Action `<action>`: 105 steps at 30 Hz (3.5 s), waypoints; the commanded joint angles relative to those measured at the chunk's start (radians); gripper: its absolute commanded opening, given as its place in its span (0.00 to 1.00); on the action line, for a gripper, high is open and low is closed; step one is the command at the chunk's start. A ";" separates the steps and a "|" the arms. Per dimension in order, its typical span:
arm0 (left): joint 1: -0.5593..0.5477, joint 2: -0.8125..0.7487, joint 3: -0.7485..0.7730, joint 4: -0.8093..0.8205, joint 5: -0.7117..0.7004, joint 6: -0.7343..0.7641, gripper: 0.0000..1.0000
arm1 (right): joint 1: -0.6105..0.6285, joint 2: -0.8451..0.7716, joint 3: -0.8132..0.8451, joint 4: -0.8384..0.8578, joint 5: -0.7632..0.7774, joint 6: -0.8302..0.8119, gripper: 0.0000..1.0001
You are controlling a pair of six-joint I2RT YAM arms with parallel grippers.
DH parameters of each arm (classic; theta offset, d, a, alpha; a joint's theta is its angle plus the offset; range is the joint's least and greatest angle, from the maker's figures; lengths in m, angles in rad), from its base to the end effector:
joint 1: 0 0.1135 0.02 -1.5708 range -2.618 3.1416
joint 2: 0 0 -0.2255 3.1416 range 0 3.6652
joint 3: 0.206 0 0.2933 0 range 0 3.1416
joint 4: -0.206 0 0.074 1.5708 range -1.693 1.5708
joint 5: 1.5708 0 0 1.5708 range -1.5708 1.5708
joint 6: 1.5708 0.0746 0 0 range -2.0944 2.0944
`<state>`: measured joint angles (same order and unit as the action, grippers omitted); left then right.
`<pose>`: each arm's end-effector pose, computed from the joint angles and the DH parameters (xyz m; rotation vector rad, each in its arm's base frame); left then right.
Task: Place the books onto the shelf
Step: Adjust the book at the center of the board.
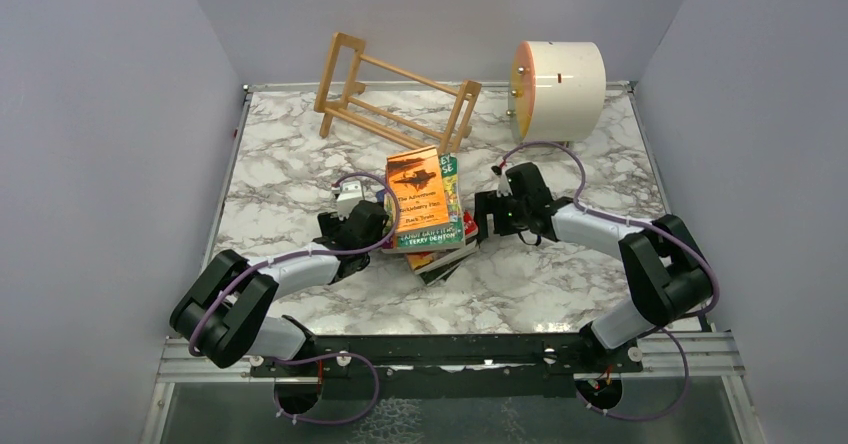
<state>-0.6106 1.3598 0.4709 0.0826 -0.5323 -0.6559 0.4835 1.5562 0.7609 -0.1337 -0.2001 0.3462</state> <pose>0.2642 -0.1387 0.0491 -0.2947 2.2228 -0.0405 0.3018 0.1752 0.0581 -0.2620 2.5601 0.5809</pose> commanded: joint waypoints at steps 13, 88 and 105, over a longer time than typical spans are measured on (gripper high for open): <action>-0.004 -0.021 -0.006 0.009 0.020 -0.004 0.99 | -0.001 -0.068 0.063 -0.109 0.196 0.145 0.80; -0.003 0.000 0.004 0.002 0.022 -0.001 0.99 | -0.062 -0.012 -0.138 0.185 -0.287 0.067 0.01; -0.003 -0.013 0.006 -0.016 0.014 0.012 0.99 | -0.008 0.021 -0.150 0.193 -0.411 0.044 0.01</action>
<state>-0.6079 1.3594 0.4706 0.0811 -0.5373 -0.6559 0.4122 1.5642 0.6369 0.0975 -0.4141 0.3687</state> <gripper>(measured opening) 0.987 0.009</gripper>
